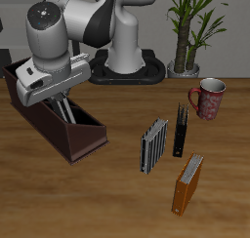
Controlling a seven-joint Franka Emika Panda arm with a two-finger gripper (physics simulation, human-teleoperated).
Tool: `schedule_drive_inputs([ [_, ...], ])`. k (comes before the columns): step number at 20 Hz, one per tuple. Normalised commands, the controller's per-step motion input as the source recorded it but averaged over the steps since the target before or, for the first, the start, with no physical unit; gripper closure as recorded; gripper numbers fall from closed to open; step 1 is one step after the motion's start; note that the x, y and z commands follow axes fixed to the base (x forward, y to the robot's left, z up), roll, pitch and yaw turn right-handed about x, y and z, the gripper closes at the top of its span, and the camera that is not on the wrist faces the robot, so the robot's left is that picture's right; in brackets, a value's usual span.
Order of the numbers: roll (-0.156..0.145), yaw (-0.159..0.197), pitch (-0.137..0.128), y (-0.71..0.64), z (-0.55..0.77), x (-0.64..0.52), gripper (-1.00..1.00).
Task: Place the right striped book into the right desk caddy's left compartment and place the orange book into the right desk caddy's left compartment and place the red mug into the right desk caddy's right compartment
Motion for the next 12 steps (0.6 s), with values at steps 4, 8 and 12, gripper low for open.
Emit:
schedule_drive_inputs([
  [4, 0.019, -0.020, 0.046, 0.19, -0.23, -0.02, 1.00],
  [8, -0.014, -0.066, 0.022, 0.05, -0.04, 0.04, -1.00],
  [12, -0.040, -0.014, -0.027, -0.04, 0.08, 0.00, -1.00],
])
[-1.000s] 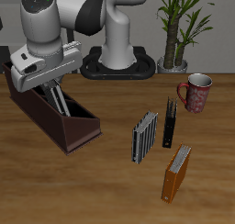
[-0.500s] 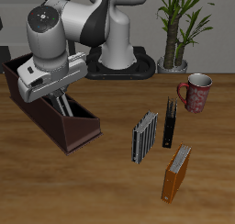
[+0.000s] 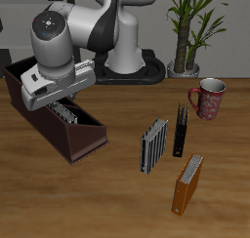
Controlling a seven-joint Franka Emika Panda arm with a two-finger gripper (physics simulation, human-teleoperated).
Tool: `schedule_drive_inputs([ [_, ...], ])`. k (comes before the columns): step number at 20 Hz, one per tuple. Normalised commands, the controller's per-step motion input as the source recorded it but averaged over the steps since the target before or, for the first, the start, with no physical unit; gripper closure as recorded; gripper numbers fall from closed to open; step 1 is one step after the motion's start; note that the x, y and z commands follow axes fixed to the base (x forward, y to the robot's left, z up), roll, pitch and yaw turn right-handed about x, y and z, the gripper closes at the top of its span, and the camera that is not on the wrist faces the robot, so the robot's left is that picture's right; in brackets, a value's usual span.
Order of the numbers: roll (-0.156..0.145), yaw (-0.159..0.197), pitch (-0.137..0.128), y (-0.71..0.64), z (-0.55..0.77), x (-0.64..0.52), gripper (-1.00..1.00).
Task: Place the right striped book into the right desk caddy's left compartment and place the orange book into the right desk caddy's left compartment and place the red mug into the right desk caddy's right compartment
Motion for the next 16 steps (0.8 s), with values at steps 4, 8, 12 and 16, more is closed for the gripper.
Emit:
schedule_drive_inputs([
  [4, -0.022, -0.047, -0.027, -0.04, 0.17, 0.02, -1.00],
  [8, -0.021, -0.018, -0.022, 0.01, 0.10, 0.01, -1.00],
  [12, 0.017, -0.041, -0.027, 0.15, 0.12, -0.05, -1.00],
  [16, 0.007, -0.033, -0.020, 0.20, 0.06, -0.02, -1.00],
])
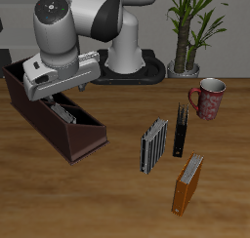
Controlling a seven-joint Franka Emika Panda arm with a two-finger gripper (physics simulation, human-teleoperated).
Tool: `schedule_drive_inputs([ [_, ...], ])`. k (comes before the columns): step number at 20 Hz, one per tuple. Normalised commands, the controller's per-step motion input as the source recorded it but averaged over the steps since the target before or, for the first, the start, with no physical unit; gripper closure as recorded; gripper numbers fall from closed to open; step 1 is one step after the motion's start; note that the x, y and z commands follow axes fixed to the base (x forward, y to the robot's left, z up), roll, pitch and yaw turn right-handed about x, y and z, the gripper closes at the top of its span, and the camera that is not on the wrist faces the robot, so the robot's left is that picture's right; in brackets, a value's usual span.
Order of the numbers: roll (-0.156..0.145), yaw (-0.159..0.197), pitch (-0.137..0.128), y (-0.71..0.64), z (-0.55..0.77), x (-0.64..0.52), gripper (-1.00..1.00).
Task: Place the right striped book into the right desk caddy's left compartment and place the orange book into the right desk caddy's left compartment and place the red mug into the right desk caddy's right compartment
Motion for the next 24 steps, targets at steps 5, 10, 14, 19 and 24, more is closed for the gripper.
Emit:
schedule_drive_inputs([
  [5, 0.005, -0.093, -0.067, 0.32, 0.22, -0.06, -1.00],
  [10, -0.025, -0.188, -0.071, 0.32, 0.34, -0.01, -1.00],
  [14, 0.026, -0.165, -0.075, 0.54, 0.29, -0.17, -1.00],
  [19, 0.045, -0.067, -0.030, 0.50, 0.08, -0.08, -1.00],
  [24, 0.030, -0.116, -0.031, 0.47, 0.05, -0.01, -1.00],
])
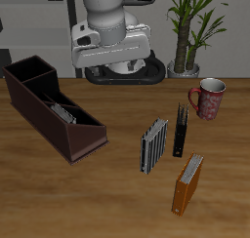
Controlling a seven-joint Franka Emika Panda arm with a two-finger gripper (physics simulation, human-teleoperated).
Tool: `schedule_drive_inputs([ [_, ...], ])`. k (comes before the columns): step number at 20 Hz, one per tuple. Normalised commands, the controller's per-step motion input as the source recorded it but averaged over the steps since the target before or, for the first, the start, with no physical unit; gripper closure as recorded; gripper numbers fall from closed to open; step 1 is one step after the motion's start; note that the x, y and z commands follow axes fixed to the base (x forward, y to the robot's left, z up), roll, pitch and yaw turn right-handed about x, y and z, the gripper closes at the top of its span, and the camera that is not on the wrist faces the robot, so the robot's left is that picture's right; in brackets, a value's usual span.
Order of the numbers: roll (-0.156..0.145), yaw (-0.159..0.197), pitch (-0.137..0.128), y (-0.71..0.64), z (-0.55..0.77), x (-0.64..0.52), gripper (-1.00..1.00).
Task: Place the right striped book into the right desk caddy's left compartment and place the orange book into the right desk caddy's left compartment and place the red mug into the right desk caddy's right compartment
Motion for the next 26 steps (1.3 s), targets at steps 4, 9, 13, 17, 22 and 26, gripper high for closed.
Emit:
schedule_drive_inputs([
  [4, 0.049, -0.076, -0.018, 0.44, -0.02, 0.02, -1.00],
  [9, -0.006, -0.052, -0.043, 0.27, 0.15, 0.17, -1.00],
  [13, -0.001, -0.044, -0.017, 0.14, 0.12, 0.16, -1.00],
  [17, 0.024, -0.078, -0.003, 0.29, 0.16, 0.25, -1.00],
  [22, -0.005, -0.069, -0.003, 0.26, 0.08, 0.27, -1.00],
  [26, 0.037, -0.053, 0.010, 0.34, 0.04, 0.28, -1.00],
])
